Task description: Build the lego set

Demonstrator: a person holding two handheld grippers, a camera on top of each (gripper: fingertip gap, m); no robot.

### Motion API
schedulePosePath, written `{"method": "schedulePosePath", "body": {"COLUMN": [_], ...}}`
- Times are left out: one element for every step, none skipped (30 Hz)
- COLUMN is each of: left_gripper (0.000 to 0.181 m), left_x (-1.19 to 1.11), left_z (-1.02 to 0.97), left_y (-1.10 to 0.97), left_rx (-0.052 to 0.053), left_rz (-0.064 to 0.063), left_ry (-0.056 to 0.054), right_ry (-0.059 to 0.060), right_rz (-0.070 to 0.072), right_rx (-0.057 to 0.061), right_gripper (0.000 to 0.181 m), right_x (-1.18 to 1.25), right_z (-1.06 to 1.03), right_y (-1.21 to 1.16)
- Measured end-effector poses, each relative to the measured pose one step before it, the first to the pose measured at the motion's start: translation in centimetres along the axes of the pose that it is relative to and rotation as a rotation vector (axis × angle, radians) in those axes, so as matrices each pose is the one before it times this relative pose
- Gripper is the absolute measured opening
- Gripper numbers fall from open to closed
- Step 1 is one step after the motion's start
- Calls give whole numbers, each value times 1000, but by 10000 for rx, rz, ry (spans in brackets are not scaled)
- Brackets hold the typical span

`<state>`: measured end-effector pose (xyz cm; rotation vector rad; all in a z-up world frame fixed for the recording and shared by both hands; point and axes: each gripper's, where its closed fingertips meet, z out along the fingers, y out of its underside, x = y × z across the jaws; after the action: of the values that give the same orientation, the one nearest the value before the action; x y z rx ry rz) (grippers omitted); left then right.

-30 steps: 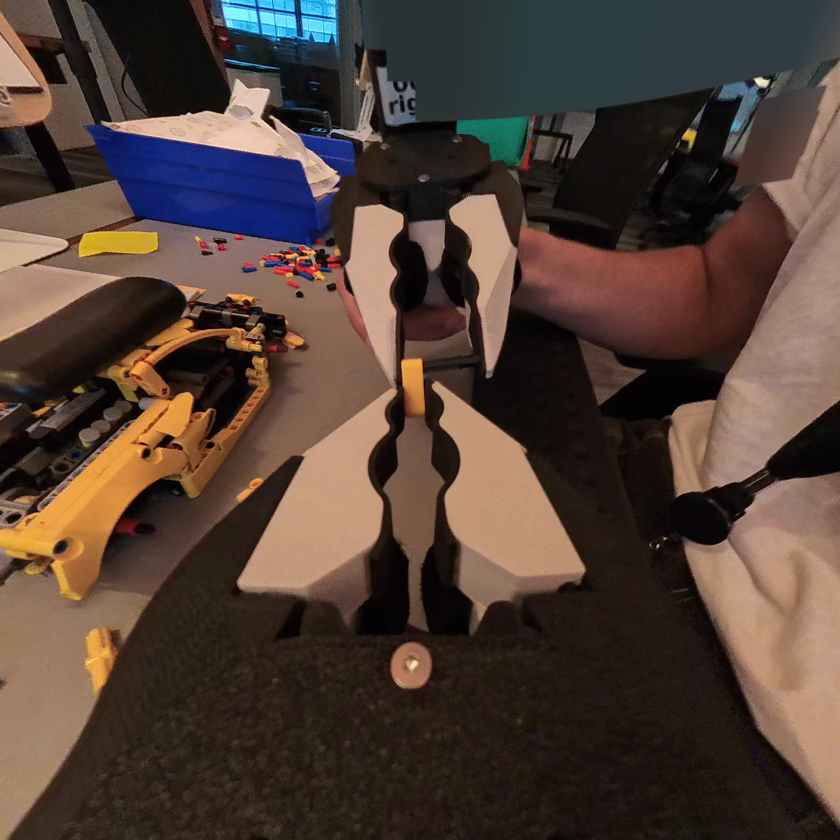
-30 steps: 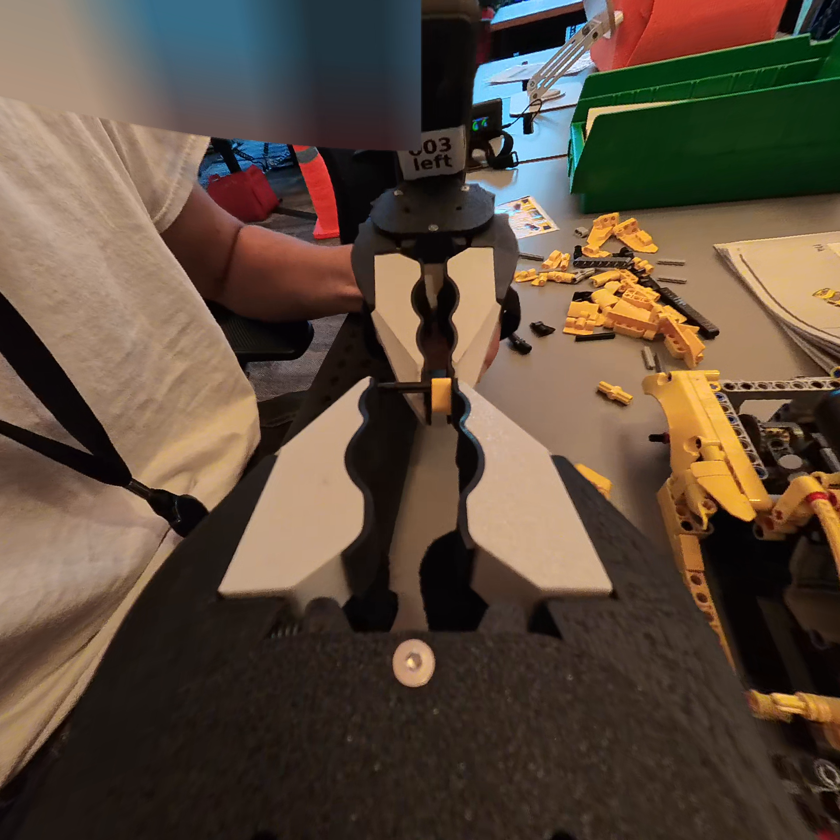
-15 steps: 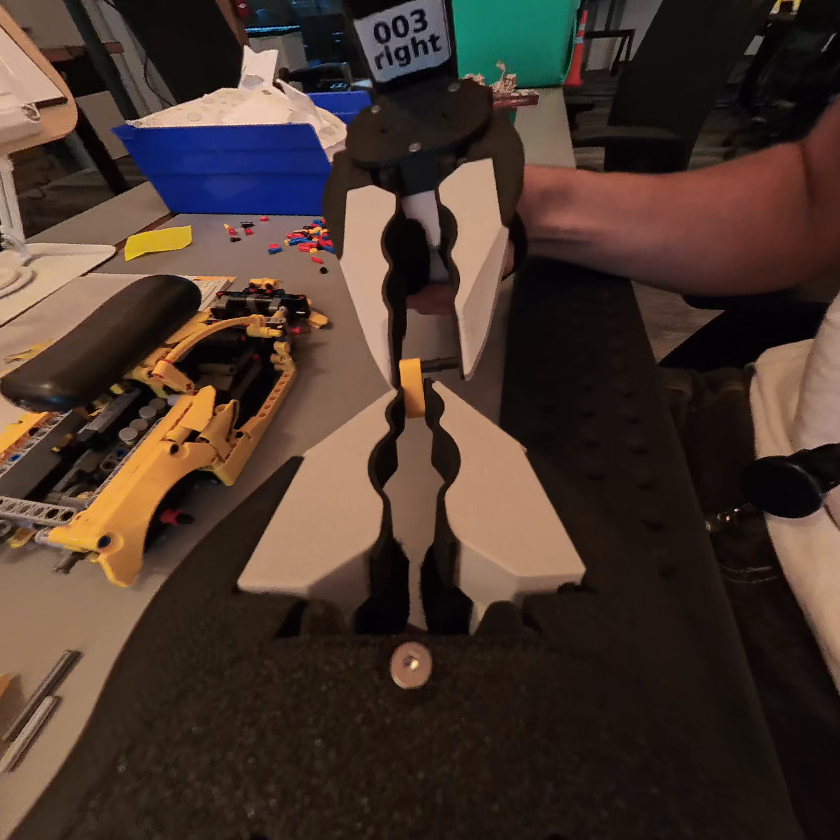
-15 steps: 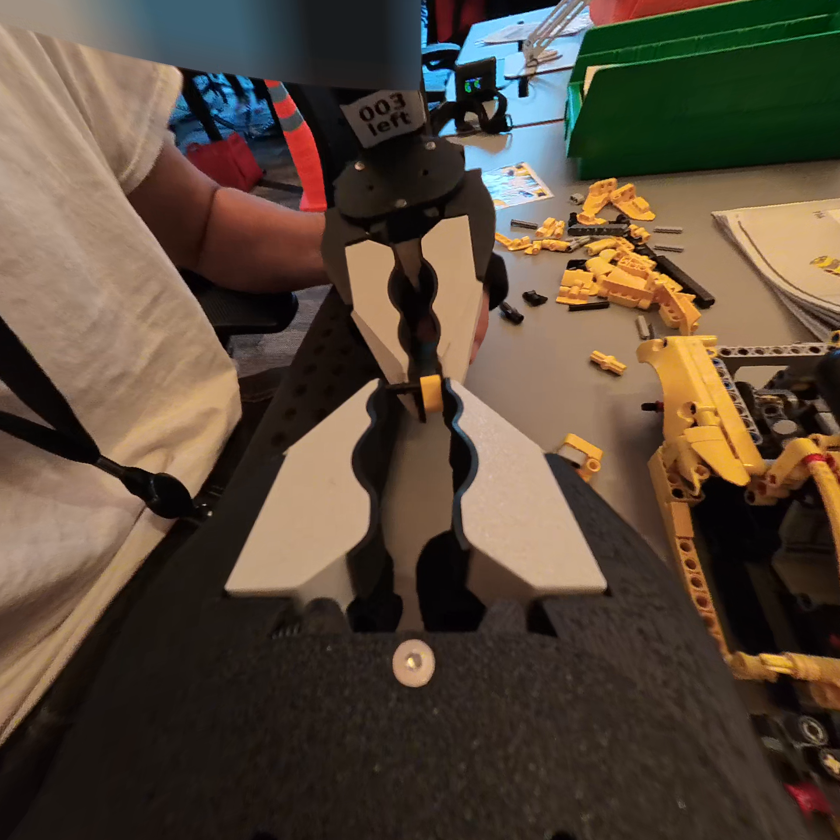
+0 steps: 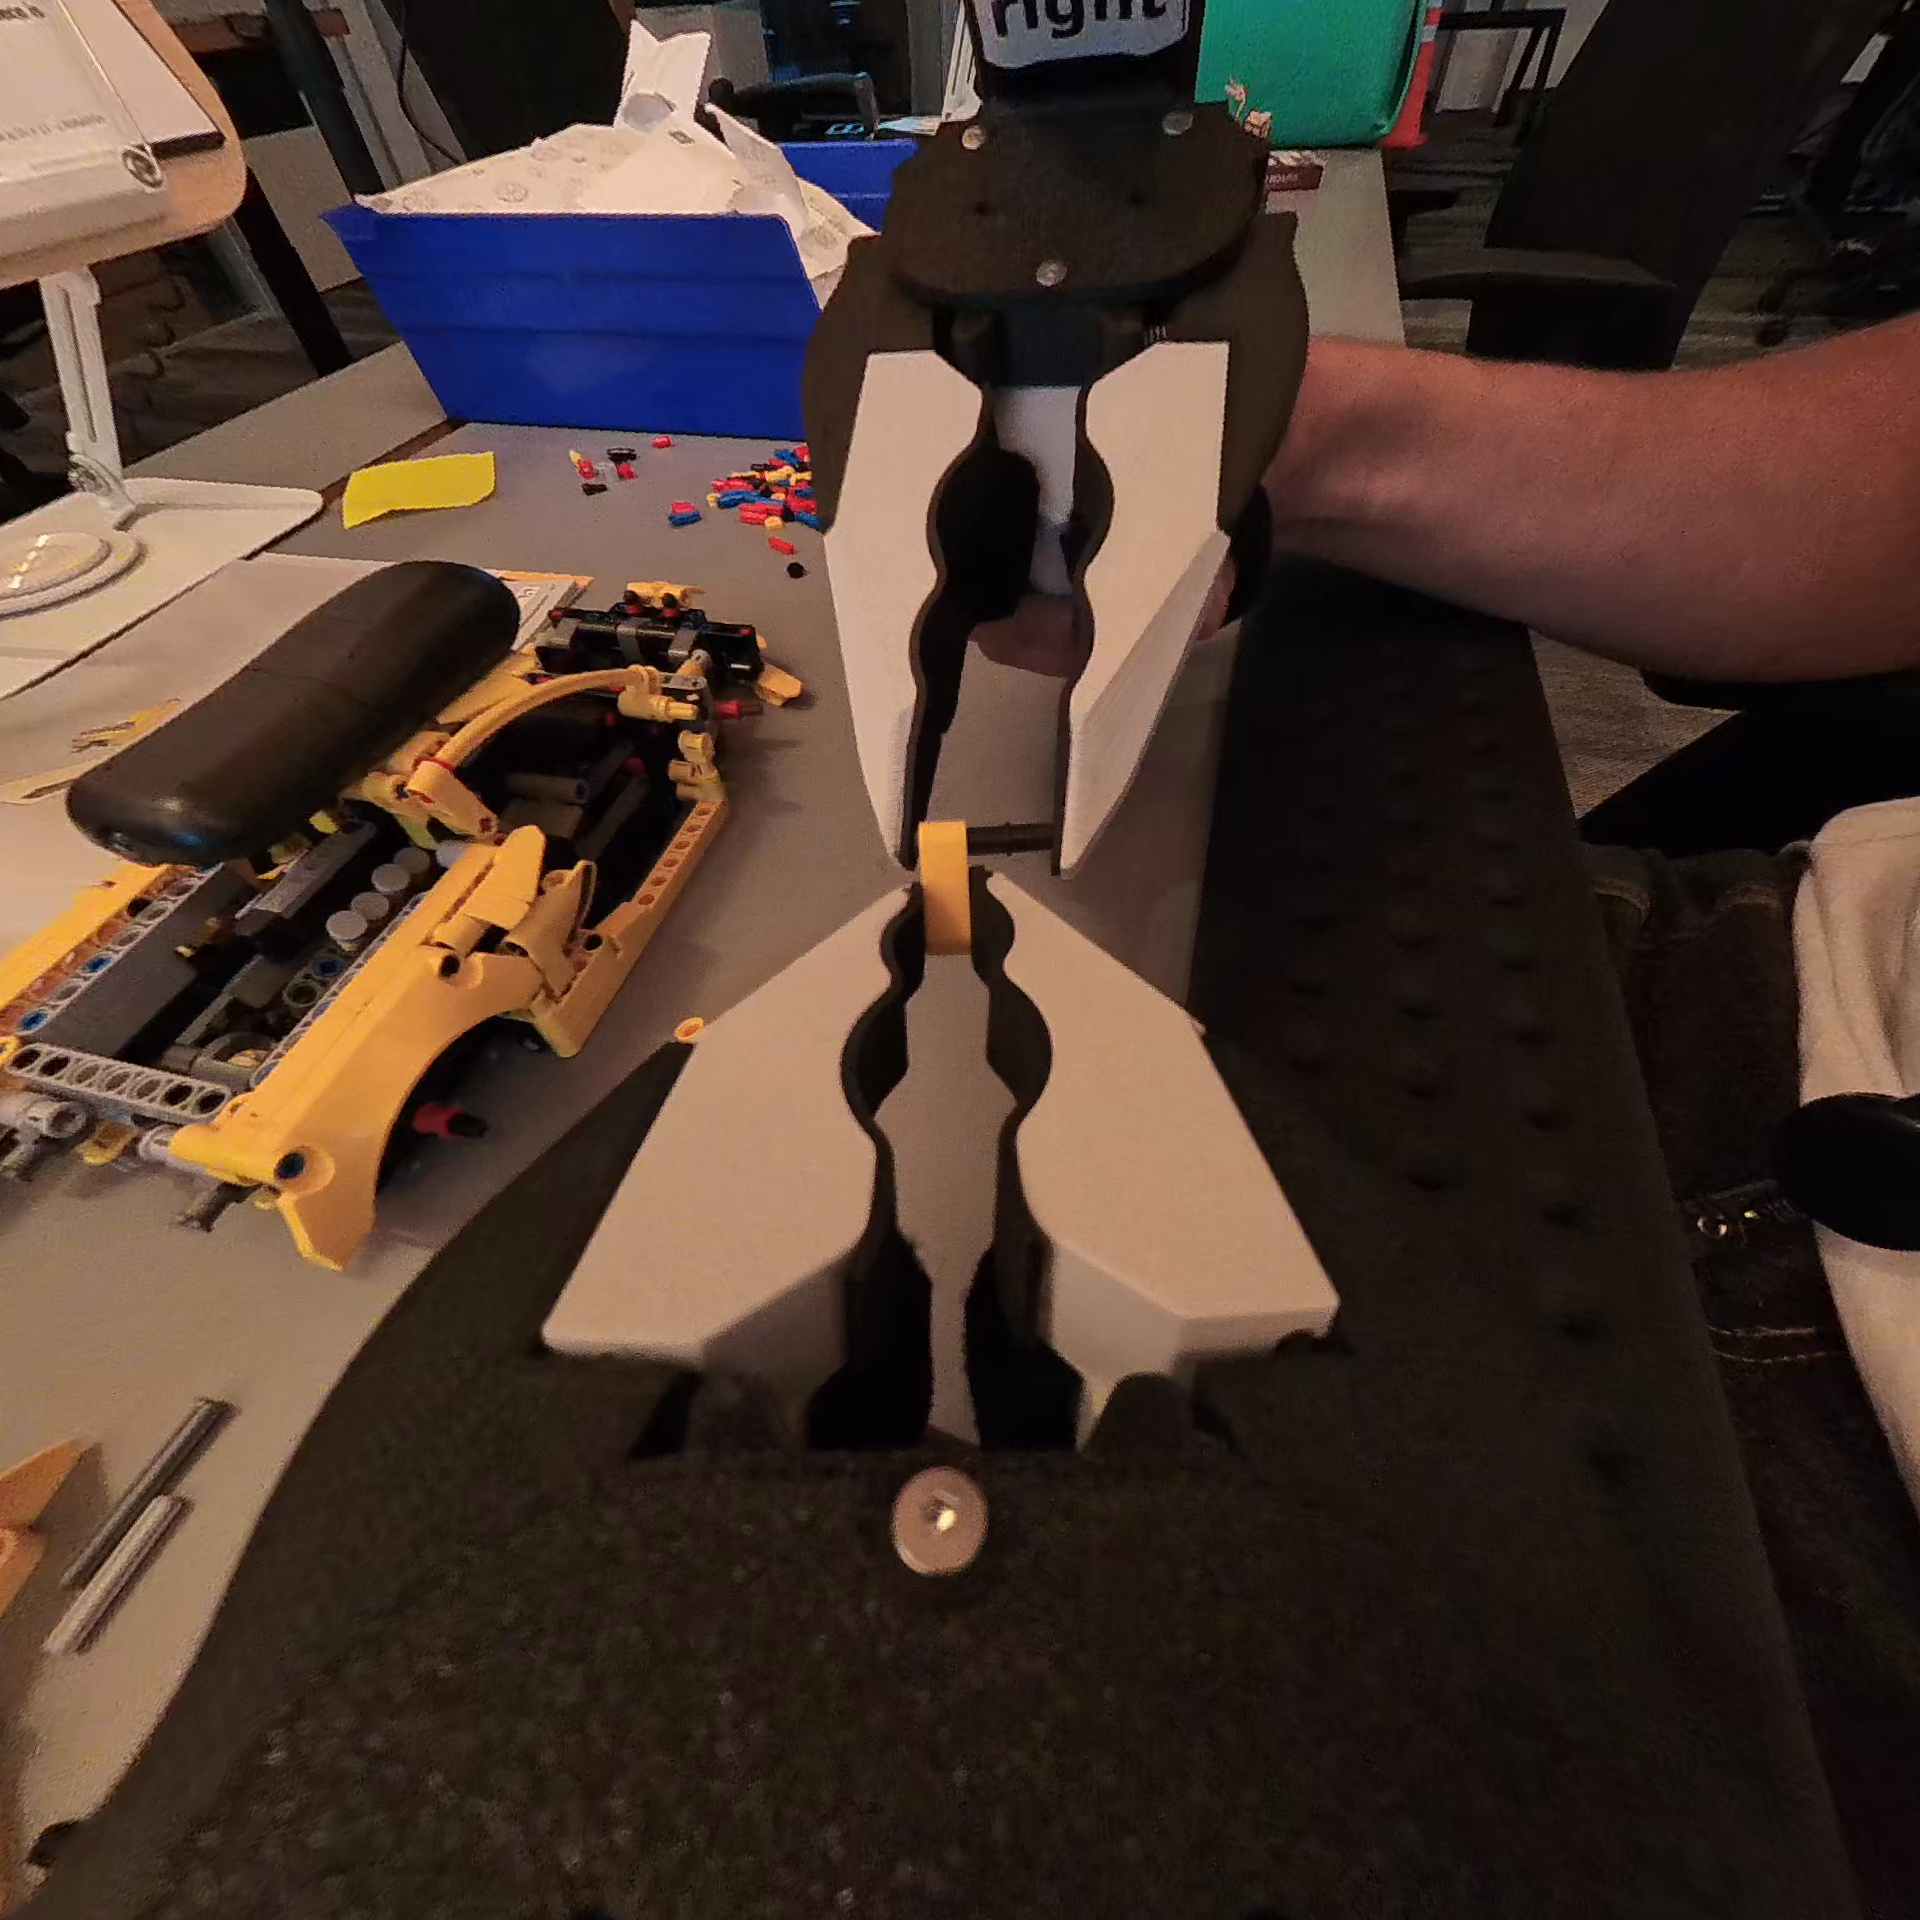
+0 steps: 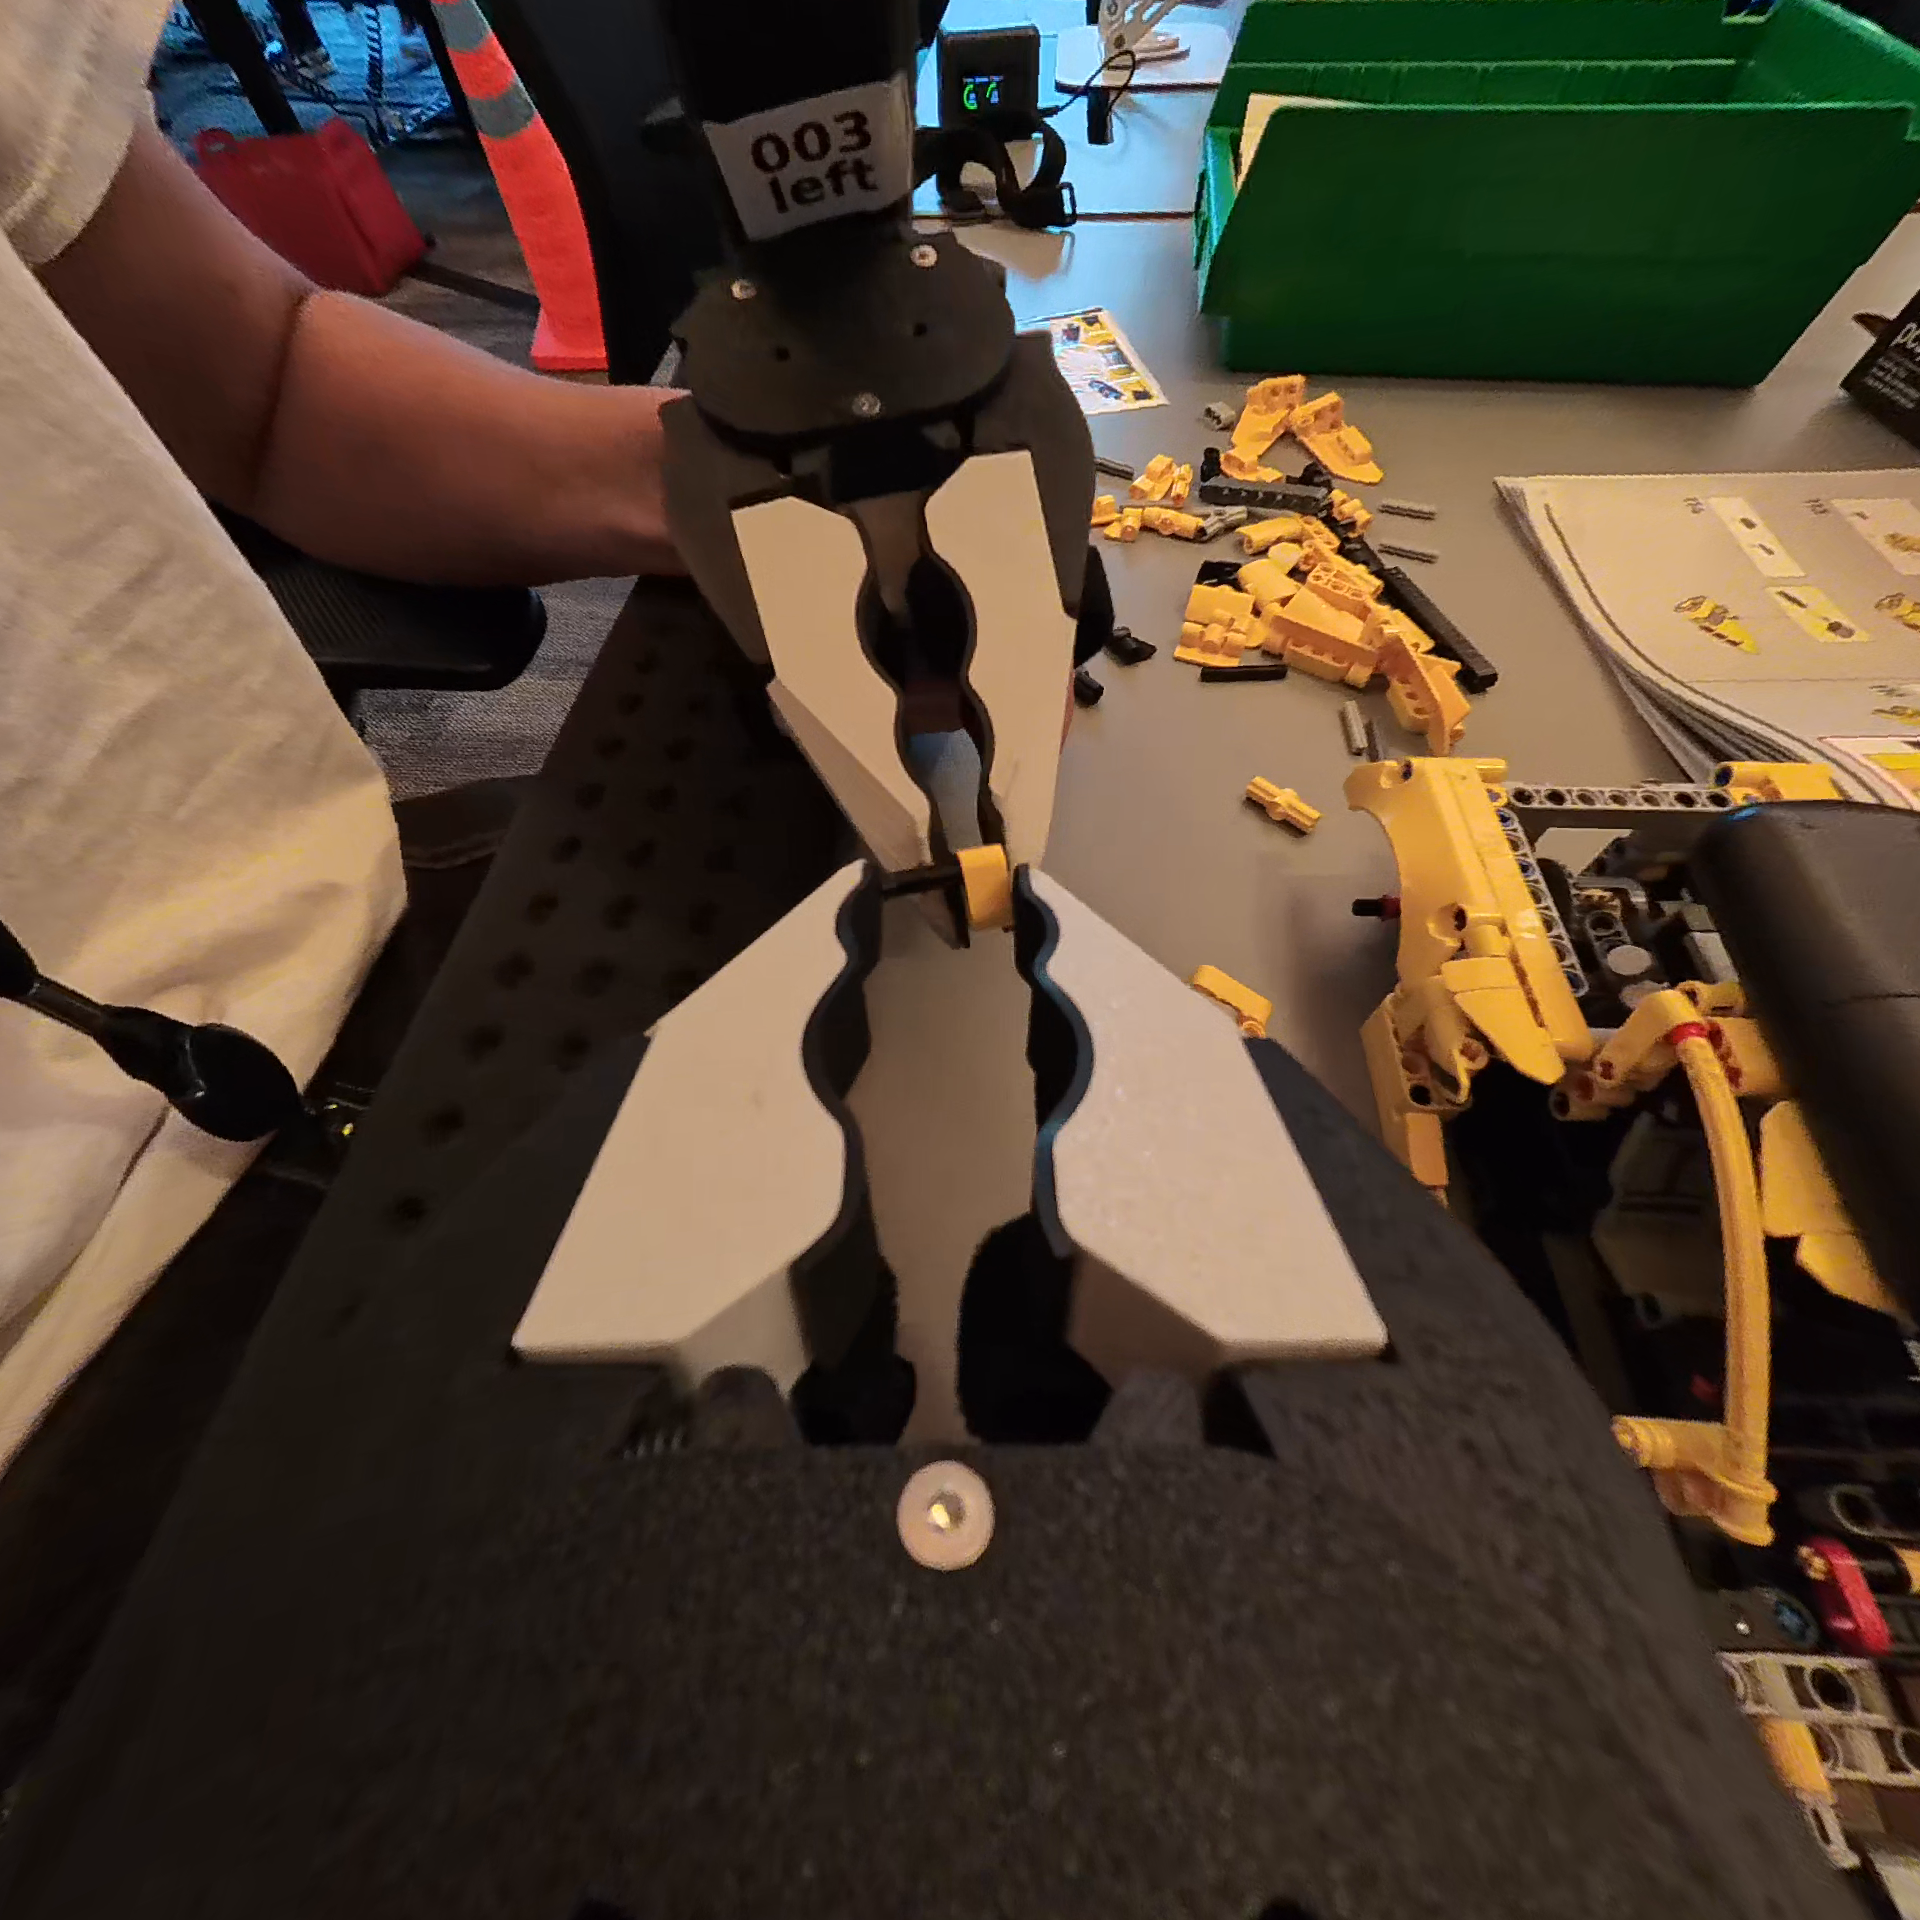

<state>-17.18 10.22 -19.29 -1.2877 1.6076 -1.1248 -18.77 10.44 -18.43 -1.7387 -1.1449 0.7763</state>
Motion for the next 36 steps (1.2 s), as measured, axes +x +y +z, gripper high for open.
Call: {"method": "schedulePosePath", "body": {"left_gripper": [7, 7, 7, 7, 8, 8, 8, 8, 8, 8, 8, 8, 8, 8, 8, 8, 8, 8, 8, 8, 8, 8, 8, 8, 8, 8, 8, 8, 8, 7, 7, 7, 7, 7, 7, 7], "left_x": [-19, -76, -94, -80, -76, -66, -87, -134, -112, -116, -114, 19, 75, 58, 45, 32, 28, -7, -29, -33, -68, -73, -58, -24, 10, 44, 55, 56, 46, 114, 171, 156, 148, 180, 134, 51], "left_z": [19, 27, 17, -3, -20, -6, 13, 14, 22, 25, 15, 23, 33, 29, 0, -2, 8, -14, -8, -48, -63, -80, -72, -70, -53, -49, -49, -59, -72, -101, -82, -53, -26, 13, 56, 102], "left_y": [-1, -19, -37, -66, -62, -16, 37, 40, 43, 51, 102, 188, 201, 114, 11, -25, -1, 27, 50, 52, 32, 17, -33, -82, -113, -89, -58, -38, -60, -115, -106, -52, 38, 132, 213, 255], "left_rx": [15, 28, 39, 60, 59, 16, -17, -11, -8, -25, -58, -92, -91, -63, -19, 10, -10, -38, -44, -37, -20, -1, 14, 39, 51, 42, 25, 12, 22, 53, 61, 26, -32, -82, -126, -157], "left_rz": [-34, -38, -48, -65, -57, -29, -4, 25, 40, 46, 83, 136, 138, 106, 75, 33, 3, 20, 48, 66, 42, -26, -51, -8, 42, 54, 43, 34, 60, 83, 58, 53, 121, 184, 185, 170], "left_ry": [-2, -38, -35, -23, -26, -27, -62, -104, -95, -93, -79, -8, 17, -11, -15, 11, 25, 1, -23, -36, -39, -22, -6, -11, -24, -23, -14, -10, -19, 10, 58, 55, 36, 34, -4, -45], "right_ry": [-3, 60, 80, 59, 52, 22, 31, 89, 58, 62, 75, 19, -33, -2, -10, -43, -52, -8, 9, 18, 17, 33, 35, 43, 35, 20, 8, -2, 20, 12, -57, -62, -35, -72, -89, -25], "right_rz": [33, -11, -43, -49, -25, 17, 10, -33, -44, -42, -29, -30, -26, -37, -15, 30, 53, 47, 2, -14, 6, 31, 11, -26, -64, -101, -88, -81, -111, -168, -119, -17, 10, -33, -30, -33], "right_rx": [0, 25, 42, 52, 57, 34, 15, 56, 52, 44, 25, -43, -127, -92, 17, 49, 44, 29, 14, 14, 31, 33, 50, 90, 90, 68, 49, 42, 47, 50, 21, 2, -52, -114, -134, -137], "right_gripper": [23, 23, 23, 23, 23, 23, 22, 23, 23, 23, 23, 23, 23, 23, 23, 23, 23, 23, 23, 23, 23, 23, 23, 23, 23, 23, 23, 23, 23, 23, 23, 23, 23, 23, 22, 22], "right_x": [12, 84, 99, 67, 90, 57, 74, 138, 109, 114, 106, -15, -93, -63, -41, -22, -37, 12, 25, 18, 35, 49, 47, 14, -20, -64, -72, -68, -70, -108, -196, -166, -125, -185, -127, -7], "right_z": [-15, -15, -17, -26, -43, -7, -21, -35, -7, 12, 43, 94, 77, 43, -12, -30, -14, 13, 49, 79, 91, 88, 68, 10, -33, -36, -13, 6, 6, -6, -46, -26, -8, 41, 48, 72], "right_y": [5, -21, -37, -56, -76, -24, 2, -47, -1, 10, 51, 149, 226, 146, 18, -7, 2, 17, 30, -5, -40, -62, -84, -116, -133, -100, -66, -55, -65, -145, -119, -53, 46, 149, 249, 308]}}
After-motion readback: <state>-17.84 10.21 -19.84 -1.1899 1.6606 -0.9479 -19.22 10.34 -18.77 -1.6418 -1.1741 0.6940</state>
